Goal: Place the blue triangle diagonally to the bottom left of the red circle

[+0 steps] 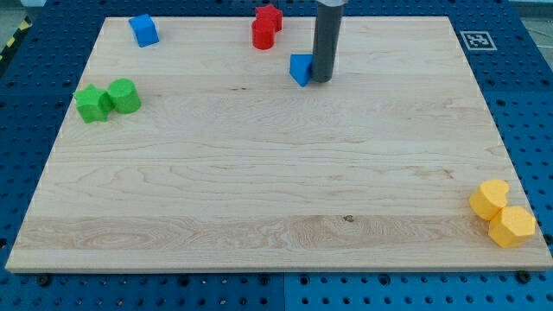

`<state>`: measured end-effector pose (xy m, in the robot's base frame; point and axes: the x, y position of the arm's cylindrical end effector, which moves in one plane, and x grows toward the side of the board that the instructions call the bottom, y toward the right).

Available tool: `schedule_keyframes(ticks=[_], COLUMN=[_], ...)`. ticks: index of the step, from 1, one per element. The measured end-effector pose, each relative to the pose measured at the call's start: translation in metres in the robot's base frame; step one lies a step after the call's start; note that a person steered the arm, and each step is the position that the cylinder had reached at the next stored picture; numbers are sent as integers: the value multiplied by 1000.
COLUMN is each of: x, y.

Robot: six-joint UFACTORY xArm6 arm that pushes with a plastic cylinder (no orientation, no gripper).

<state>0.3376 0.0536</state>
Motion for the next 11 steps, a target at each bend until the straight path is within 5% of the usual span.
schedule_keyframes(ticks=[7, 11], x=[-45, -11], y=[-16, -44])
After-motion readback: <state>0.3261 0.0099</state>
